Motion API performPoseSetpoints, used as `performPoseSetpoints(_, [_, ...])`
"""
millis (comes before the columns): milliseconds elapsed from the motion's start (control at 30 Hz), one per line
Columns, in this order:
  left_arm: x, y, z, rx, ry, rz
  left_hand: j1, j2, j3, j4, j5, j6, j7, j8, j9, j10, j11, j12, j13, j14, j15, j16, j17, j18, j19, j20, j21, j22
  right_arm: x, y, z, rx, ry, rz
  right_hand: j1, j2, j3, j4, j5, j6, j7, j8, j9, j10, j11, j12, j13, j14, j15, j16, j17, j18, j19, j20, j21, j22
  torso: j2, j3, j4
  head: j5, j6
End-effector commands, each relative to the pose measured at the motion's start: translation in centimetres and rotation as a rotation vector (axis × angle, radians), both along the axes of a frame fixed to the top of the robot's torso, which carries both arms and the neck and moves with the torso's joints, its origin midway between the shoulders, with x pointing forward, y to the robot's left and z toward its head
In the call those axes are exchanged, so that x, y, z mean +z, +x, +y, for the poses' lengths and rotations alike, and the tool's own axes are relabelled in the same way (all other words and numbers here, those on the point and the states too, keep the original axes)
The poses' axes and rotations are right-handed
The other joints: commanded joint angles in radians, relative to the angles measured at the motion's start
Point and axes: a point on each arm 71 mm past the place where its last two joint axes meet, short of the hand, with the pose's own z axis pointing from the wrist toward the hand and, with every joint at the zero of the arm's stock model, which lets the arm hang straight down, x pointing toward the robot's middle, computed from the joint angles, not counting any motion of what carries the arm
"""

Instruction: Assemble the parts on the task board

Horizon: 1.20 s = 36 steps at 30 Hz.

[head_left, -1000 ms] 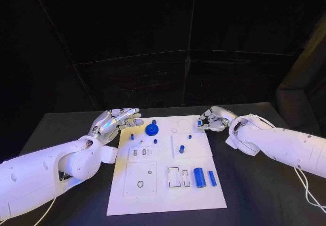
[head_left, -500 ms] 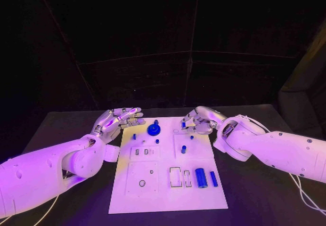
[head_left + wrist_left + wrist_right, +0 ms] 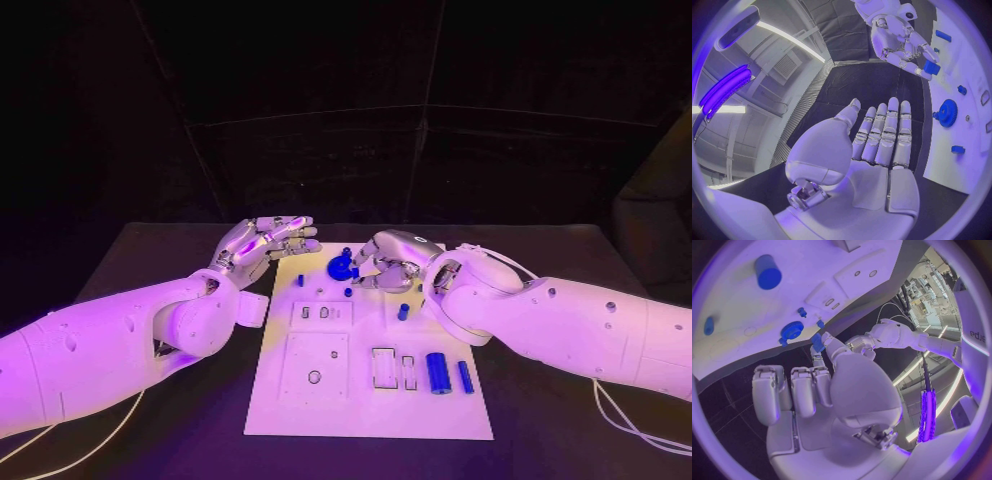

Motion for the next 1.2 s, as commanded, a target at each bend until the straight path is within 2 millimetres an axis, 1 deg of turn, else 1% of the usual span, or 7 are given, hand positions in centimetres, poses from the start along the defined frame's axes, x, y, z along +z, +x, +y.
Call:
performPoseSetpoints(33, [0.3, 0.1, 0.1, 0.009, -0.004, -0.027, -0.001, 0.011, 0.008, -0.001, 0.006, 0.006, 0.007, -0.002, 0.000, 0.005, 0.002, 0.004, -0.001, 0.009, 0.001, -0.003, 0.000, 0.016, 0.005, 0.001, 0.002, -0.002, -0.6, 0.0, 0.7, -0.009, -0.083, -0.008, -0.005, -0.007, 0.004, -0.001, -0.003, 0.029, -0.021, 0.006, 0.002, 0.042, -0.007, -0.001, 0.169, 0.079, -0.005, -0.002, 0.149, -0.015, 0.082, -0.007, 0.003, 0.230, -0.002, -0.0004, 0.0006, 0.008, -0.005])
performPoseSetpoints(133, [0.3, 0.1, 0.2, 0.019, -0.002, -0.031, -0.002, 0.010, 0.008, 0.000, 0.006, 0.006, 0.007, -0.002, 0.000, 0.006, 0.002, 0.004, -0.001, 0.009, 0.001, -0.003, 0.000, 0.016, 0.005, 0.001, 0.002, -0.002, -1.2, -0.2, 1.8, 0.002, -0.097, 0.001, -0.006, -0.007, 0.004, 0.000, -0.004, 0.029, -0.021, 0.006, 0.002, 0.041, -0.007, -0.002, 0.168, 0.079, -0.005, -0.003, 0.147, -0.014, 0.081, -0.007, 0.003, 0.229, -0.003, 0.0002, 0.0000, 0.014, -0.007])
performPoseSetpoints(267, [0.4, 0.2, 0.3, 0.028, -0.002, -0.034, -0.002, 0.010, 0.008, 0.000, 0.006, 0.006, 0.007, -0.002, 0.000, 0.006, 0.002, 0.004, -0.001, 0.009, 0.001, -0.003, 0.000, 0.016, 0.005, 0.001, 0.002, -0.002, -1.9, -0.3, 2.8, 0.026, -0.112, -0.004, -0.008, -0.008, 0.005, 0.001, -0.004, 0.029, -0.020, 0.006, 0.002, 0.040, -0.007, -0.005, 0.166, 0.078, -0.005, -0.004, 0.144, -0.013, 0.076, -0.007, 0.001, 0.224, -0.001, -0.0018, 0.0013, 0.019, -0.010])
performPoseSetpoints(533, [0.6, 0.3, 0.6, 0.043, -0.003, -0.037, -0.003, 0.010, 0.008, 0.000, 0.006, 0.006, 0.007, -0.002, 0.000, 0.005, 0.002, 0.004, -0.001, 0.009, 0.001, -0.004, 0.000, 0.016, 0.006, 0.001, 0.002, -0.002, -3.2, -0.7, 4.3, 0.053, -0.130, 0.003, -0.010, -0.010, 0.005, 0.000, -0.005, 0.028, -0.020, 0.004, 0.001, 0.039, -0.007, -0.005, 0.166, 0.078, -0.005, -0.004, 0.144, -0.013, 0.076, -0.007, 0.000, 0.223, -0.001, 0.0015, 0.0005, 0.028, -0.016])
performPoseSetpoints(833, [0.6, 0.2, 0.5, 0.039, -0.010, -0.035, -0.003, 0.010, 0.009, 0.000, 0.006, 0.006, 0.007, -0.002, 0.000, 0.005, 0.002, 0.004, -0.001, 0.009, 0.001, -0.004, 0.000, 0.016, 0.006, 0.001, 0.002, -0.002, -4.1, -0.9, 4.6, 0.057, -0.141, 0.009, -0.010, -0.010, 0.006, 0.000, -0.005, 0.027, -0.020, 0.004, 0.001, 0.038, -0.006, -0.007, 0.164, 0.077, -0.005, -0.006, 0.141, -0.012, 0.072, -0.007, -0.002, 0.219, -0.002, -0.0002, -0.0002, 0.031, -0.016])
performPoseSetpoints(1033, [0.7, 0.3, 0.5, 0.035, -0.012, -0.035, -0.003, 0.010, 0.009, 0.000, 0.006, 0.006, 0.007, -0.002, 0.000, 0.005, 0.002, 0.004, -0.001, 0.009, 0.001, -0.004, 0.000, 0.016, 0.006, 0.001, 0.002, -0.002, -4.4, -1.0, 4.6, 0.060, -0.147, 0.014, -0.011, -0.011, 0.007, 0.000, -0.005, 0.026, -0.019, 0.003, 0.000, 0.037, -0.006, -0.009, 0.163, 0.077, -0.005, -0.006, 0.140, -0.011, 0.071, -0.007, -0.002, 0.217, -0.002, 0.0023, -0.0005, 0.038, -0.020])
performPoseSetpoints(1200, [0.7, 0.3, 0.5, 0.033, -0.013, -0.034, -0.003, 0.010, 0.010, -0.001, 0.006, 0.006, 0.007, -0.002, 0.000, 0.005, 0.002, 0.004, -0.001, 0.009, 0.001, -0.004, 0.000, 0.015, 0.006, 0.001, 0.002, -0.003, -4.7, -1.1, 4.8, 0.067, -0.151, 0.022, -0.012, -0.012, 0.007, 0.000, -0.005, 0.026, -0.019, 0.002, 0.000, 0.038, -0.006, -0.007, 0.164, 0.077, -0.005, -0.006, 0.141, -0.011, 0.071, -0.007, -0.002, 0.217, -0.002, 0.0027, 0.0000, 0.039, -0.022])
